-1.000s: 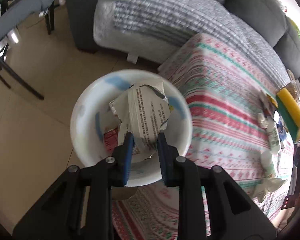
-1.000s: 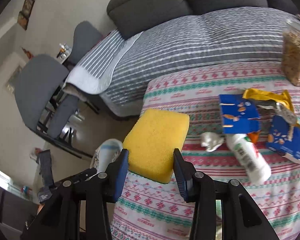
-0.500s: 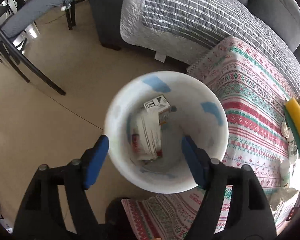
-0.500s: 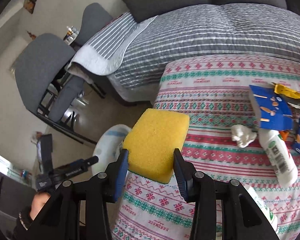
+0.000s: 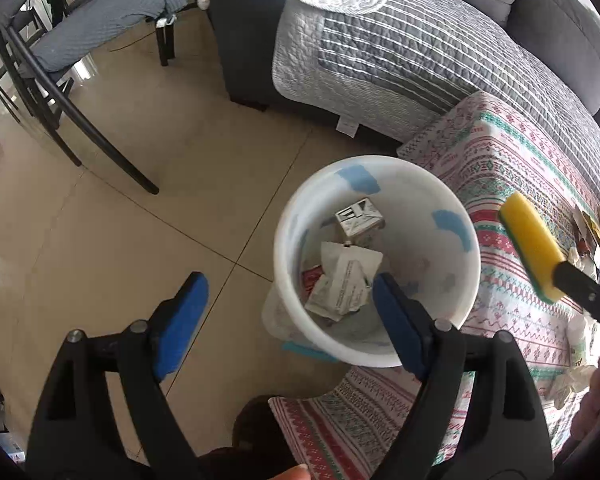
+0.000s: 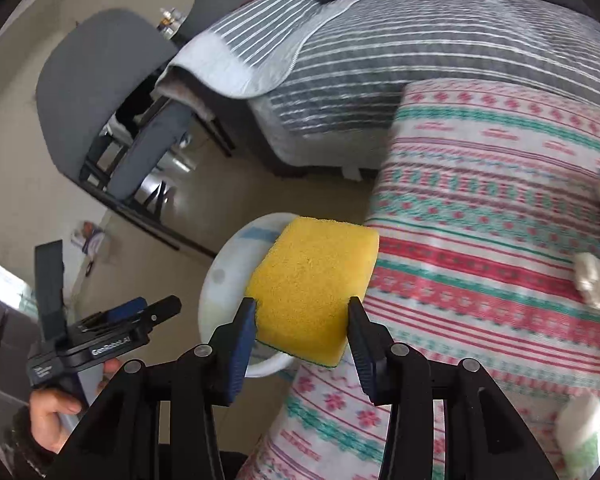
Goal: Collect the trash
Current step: 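Carry the wrapper and sponge over the bucket and release both, then move both grippers back over the table toward the crumpled tissue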
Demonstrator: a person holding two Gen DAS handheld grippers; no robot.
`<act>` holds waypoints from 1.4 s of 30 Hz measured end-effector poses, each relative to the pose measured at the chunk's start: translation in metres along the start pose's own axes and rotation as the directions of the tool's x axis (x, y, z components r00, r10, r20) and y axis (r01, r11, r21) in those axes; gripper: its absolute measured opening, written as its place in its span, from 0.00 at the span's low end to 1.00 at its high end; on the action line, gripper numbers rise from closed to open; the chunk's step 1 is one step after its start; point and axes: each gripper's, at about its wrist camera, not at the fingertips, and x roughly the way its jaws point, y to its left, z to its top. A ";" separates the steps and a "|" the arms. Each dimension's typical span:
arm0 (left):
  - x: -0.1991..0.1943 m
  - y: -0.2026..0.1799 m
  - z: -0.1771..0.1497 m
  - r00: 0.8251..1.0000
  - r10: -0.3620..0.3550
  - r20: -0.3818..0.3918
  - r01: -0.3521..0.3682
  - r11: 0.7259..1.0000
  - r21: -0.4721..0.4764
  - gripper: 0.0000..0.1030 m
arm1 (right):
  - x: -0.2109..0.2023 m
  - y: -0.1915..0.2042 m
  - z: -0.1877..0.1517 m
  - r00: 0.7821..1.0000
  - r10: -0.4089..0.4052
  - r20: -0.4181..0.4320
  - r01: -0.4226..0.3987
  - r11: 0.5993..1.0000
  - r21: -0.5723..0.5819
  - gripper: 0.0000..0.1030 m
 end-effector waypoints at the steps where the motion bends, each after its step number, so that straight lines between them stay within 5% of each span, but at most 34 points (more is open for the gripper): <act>1: 0.000 0.003 -0.001 1.000 -0.001 -0.004 0.001 1.000 -0.005 0.82 | 0.004 0.002 0.000 1.000 0.003 -0.004 -0.003 1.000 -0.005 0.44; 6: -0.001 0.011 -0.003 1.000 -0.003 -0.008 0.003 1.000 -0.017 0.82 | 0.025 0.010 0.000 0.999 0.049 -0.024 -0.049 0.999 0.004 0.50; 10: -0.003 0.014 -0.003 1.000 -0.004 -0.005 0.004 1.000 -0.025 0.82 | 0.030 0.010 -0.002 0.997 0.079 -0.024 -0.078 0.997 0.029 0.72; 15: -0.005 0.012 -0.003 1.000 -0.012 -0.002 0.012 1.000 -0.027 0.82 | 0.013 0.004 0.001 0.999 0.046 0.000 -0.046 0.998 0.039 0.72; 25: -0.009 -0.029 -0.006 0.999 -0.042 0.003 0.041 0.997 0.068 0.85 | -0.053 -0.014 -0.005 0.980 -0.188 0.060 0.188 0.982 0.013 0.72; 42: -0.014 -0.124 -0.020 0.994 -0.107 -0.012 0.107 0.975 0.196 0.88 | -0.149 -0.106 -0.044 0.938 -0.340 0.070 0.331 0.937 0.110 0.73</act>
